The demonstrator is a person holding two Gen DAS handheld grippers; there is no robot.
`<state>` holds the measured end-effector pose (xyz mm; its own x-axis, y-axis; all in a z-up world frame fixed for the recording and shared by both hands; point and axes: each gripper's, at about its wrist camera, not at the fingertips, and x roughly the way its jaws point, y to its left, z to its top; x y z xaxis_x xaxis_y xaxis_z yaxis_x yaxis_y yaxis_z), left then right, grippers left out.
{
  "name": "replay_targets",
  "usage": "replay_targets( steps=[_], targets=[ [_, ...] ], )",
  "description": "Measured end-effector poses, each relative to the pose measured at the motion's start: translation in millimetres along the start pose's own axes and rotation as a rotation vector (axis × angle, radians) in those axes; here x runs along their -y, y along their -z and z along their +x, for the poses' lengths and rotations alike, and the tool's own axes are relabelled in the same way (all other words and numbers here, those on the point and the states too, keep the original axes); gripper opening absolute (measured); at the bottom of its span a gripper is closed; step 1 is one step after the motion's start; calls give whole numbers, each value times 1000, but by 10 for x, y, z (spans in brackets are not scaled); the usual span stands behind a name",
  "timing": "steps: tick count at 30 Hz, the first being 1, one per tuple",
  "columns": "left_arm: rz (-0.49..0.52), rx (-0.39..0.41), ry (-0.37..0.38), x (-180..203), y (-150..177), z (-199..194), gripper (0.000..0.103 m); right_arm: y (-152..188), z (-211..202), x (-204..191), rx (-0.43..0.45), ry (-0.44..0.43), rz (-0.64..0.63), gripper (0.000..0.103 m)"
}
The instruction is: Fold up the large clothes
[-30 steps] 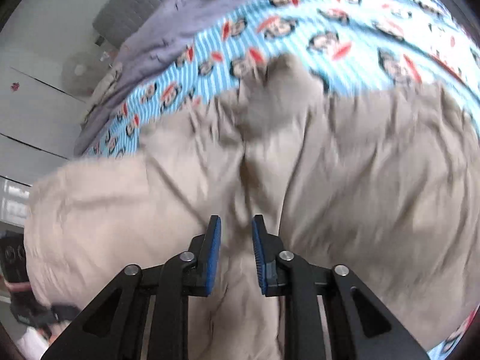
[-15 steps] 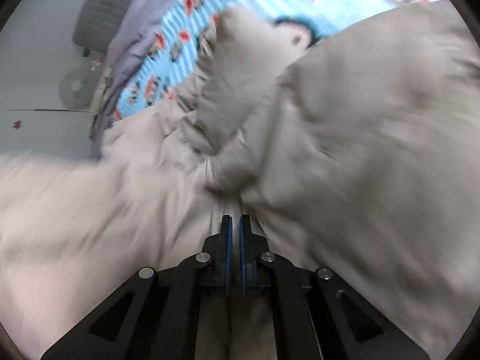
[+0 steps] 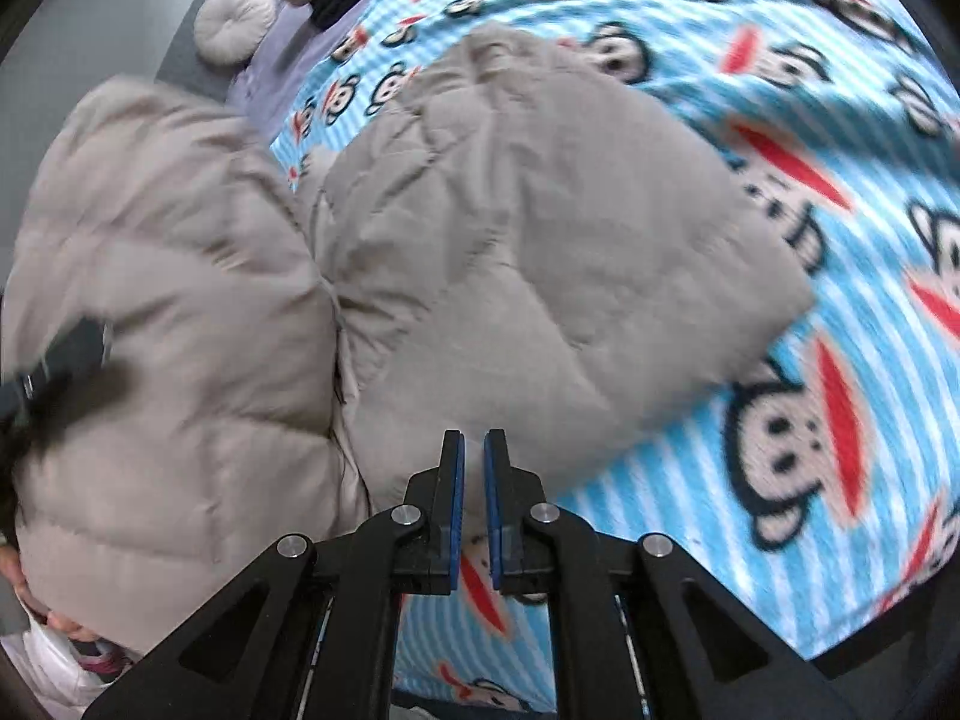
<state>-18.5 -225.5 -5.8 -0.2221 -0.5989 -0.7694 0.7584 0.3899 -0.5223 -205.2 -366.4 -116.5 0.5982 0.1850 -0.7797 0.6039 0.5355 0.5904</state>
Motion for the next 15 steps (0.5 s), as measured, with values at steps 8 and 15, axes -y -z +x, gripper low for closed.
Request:
replay_targets(
  steps=[8,15],
  targets=[
    [33,-112,11,173,-322,951,86,87,-377,372,49,-10,57,37],
    [15,-127,36,171,-504,1149,97,166,-975,459,157,-204,31,76]
  ],
)
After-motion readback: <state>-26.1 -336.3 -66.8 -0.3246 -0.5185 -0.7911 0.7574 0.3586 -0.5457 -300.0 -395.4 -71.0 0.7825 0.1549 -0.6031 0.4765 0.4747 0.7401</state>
